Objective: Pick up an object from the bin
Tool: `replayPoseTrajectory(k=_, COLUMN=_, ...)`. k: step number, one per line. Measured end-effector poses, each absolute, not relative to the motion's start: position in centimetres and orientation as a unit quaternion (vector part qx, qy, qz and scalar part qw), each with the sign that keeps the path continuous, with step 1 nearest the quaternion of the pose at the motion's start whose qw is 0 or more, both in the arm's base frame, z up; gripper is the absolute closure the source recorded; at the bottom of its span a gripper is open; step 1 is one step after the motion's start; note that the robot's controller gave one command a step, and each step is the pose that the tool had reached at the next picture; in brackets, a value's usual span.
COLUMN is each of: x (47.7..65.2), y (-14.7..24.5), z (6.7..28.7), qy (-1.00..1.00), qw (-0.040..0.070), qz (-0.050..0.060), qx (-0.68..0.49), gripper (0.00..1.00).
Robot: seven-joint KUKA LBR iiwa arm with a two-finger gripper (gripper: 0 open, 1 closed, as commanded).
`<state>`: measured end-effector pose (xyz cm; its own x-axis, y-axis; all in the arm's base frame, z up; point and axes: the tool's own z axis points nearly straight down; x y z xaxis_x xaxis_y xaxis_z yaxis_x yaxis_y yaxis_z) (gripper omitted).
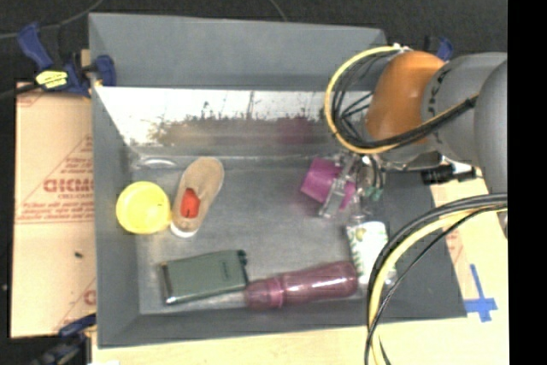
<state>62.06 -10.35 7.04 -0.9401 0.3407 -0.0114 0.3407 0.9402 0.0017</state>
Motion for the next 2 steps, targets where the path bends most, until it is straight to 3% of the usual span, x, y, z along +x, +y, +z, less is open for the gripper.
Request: replayPoseTrajectory(k=2, x=61.97, y=-10.37, z=7.28, qy=0.985, qw=0.005, qz=-0.001, qx=0.173, gripper=1.0)
